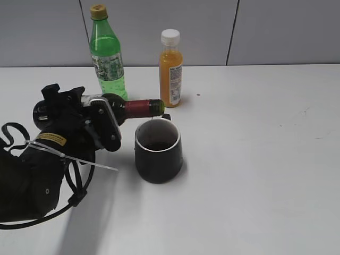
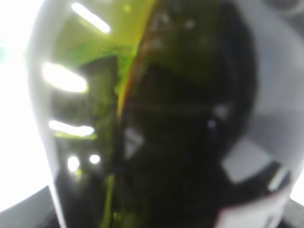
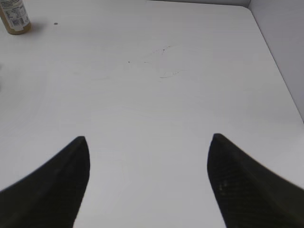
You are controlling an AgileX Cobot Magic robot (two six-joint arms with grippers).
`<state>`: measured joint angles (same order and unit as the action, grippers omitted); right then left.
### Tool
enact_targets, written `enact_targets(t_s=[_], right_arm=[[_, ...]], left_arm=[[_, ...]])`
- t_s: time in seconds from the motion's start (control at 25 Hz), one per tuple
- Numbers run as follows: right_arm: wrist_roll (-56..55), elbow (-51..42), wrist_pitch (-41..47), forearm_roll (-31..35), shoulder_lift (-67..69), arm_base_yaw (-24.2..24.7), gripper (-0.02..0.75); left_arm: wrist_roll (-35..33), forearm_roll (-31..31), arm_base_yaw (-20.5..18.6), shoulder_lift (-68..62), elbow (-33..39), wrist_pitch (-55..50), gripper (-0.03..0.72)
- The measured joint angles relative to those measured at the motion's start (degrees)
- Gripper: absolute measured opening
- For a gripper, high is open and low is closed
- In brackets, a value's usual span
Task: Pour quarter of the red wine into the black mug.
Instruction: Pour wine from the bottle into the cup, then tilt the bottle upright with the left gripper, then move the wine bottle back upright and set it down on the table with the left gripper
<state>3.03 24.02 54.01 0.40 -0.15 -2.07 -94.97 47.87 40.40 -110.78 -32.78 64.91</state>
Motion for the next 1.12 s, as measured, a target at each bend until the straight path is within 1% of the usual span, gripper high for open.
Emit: enact_targets(t_s=[0.32, 0.4, 0.56, 0.76, 0.84, 0.96, 1.08, 1.12], right_arm=[[0.00, 0.00, 0.00, 0.00, 0.00, 0.00, 0.587], [0.00, 0.00, 0.00, 0.00, 0.00, 0.00, 0.587], [0.00, 0.00, 0.00, 0.00, 0.00, 0.00, 0.587], [0.00, 0.00, 0.00, 0.00, 0.00, 0.00, 0.587], [0.00, 0.00, 0.00, 0.00, 0.00, 0.00, 0.587], [0.00, 0.00, 0.00, 0.00, 0.00, 0.00, 0.587], [0.00, 0.00, 0.00, 0.00, 0.00, 0.00, 0.587], [0.00, 0.00, 0.00, 0.00, 0.00, 0.00, 0.587]], left_arm=[[17.98, -1.01, 0.00, 0.00, 0.00, 0.00, 0.545], [23.43, -1.71, 0.00, 0.00, 0.00, 0.00, 0.545], [39.00, -2.13, 0.00, 0.00, 0.00, 0.00, 0.545], [62.01, -2.33, -1.12, 0.00, 0.00, 0.00, 0.545], [68.49, -2.95, -2.76, 0.00, 0.00, 0.00, 0.545], [74.86, -5.48, -6.32, 0.00, 0.00, 0.00, 0.545], [84.72, -11.24, -10.69, 0.00, 0.00, 0.00, 0.545], [86.84, -13.79, -12.44, 0.00, 0.00, 0.00, 0.545]])
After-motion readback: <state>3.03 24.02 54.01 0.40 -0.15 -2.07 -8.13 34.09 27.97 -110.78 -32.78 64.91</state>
